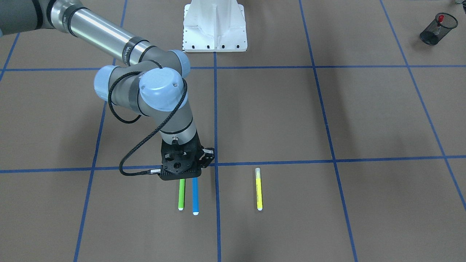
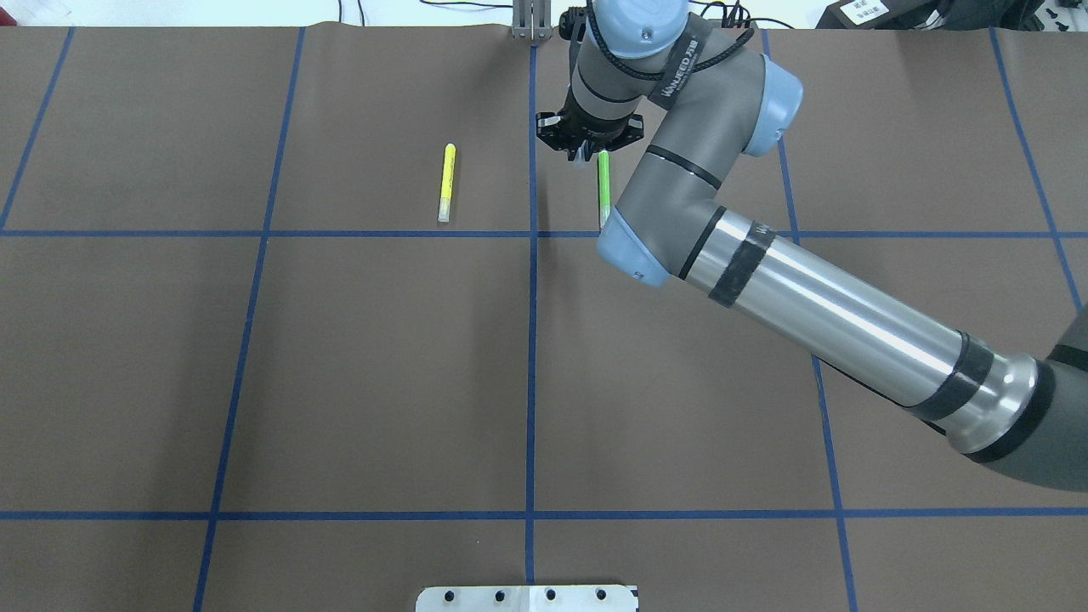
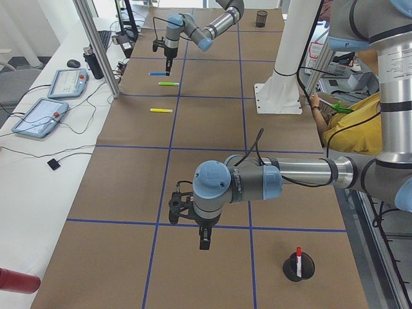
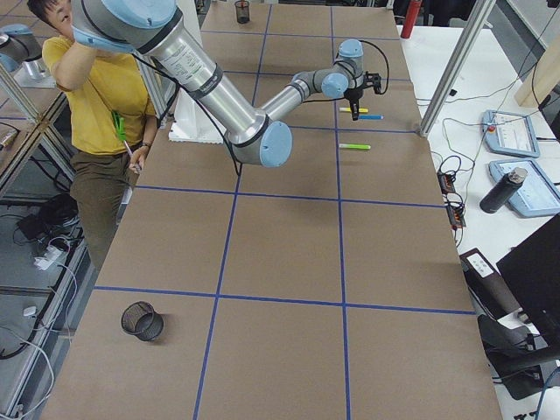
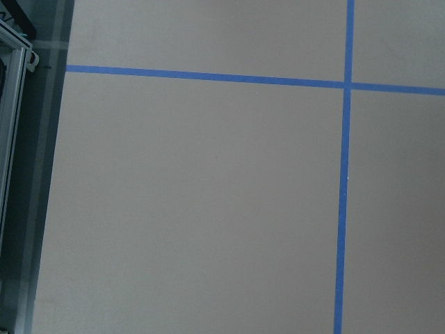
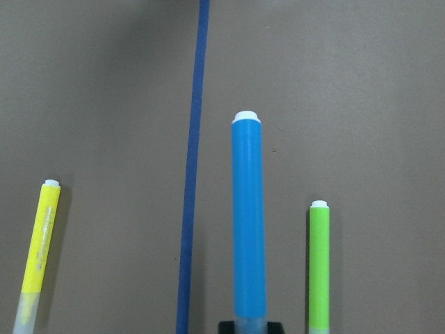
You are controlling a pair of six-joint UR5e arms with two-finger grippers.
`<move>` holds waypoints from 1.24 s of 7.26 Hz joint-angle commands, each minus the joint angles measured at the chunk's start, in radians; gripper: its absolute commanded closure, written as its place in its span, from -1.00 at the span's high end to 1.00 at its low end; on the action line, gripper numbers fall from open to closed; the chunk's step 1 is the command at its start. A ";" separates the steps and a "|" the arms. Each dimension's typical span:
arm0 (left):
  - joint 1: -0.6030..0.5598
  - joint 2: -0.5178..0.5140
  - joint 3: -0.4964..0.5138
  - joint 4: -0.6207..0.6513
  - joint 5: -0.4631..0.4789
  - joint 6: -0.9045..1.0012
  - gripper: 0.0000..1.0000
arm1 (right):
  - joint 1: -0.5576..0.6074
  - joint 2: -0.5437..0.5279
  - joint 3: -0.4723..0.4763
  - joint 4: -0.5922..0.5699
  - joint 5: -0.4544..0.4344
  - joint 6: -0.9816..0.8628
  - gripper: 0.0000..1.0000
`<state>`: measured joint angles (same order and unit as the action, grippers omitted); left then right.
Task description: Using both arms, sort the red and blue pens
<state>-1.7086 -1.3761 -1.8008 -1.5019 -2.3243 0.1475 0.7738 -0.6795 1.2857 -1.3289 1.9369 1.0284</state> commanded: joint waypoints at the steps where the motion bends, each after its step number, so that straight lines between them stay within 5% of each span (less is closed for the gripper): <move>1: 0.155 -0.008 0.005 -0.078 0.006 -0.072 1.00 | 0.062 -0.154 0.194 -0.054 0.085 -0.071 -1.00; 5: 0.207 -0.024 0.008 -0.081 -0.006 -0.108 1.00 | 0.183 -0.404 0.574 -0.315 0.140 -0.235 -1.00; 9: 0.207 -0.028 0.014 -0.083 -0.007 -0.105 1.00 | 0.398 -0.686 0.681 -0.314 0.295 -0.453 -1.00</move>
<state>-1.5018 -1.4016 -1.7866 -1.5833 -2.3315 0.0402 1.1055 -1.2522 1.9248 -1.6427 2.2015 0.6467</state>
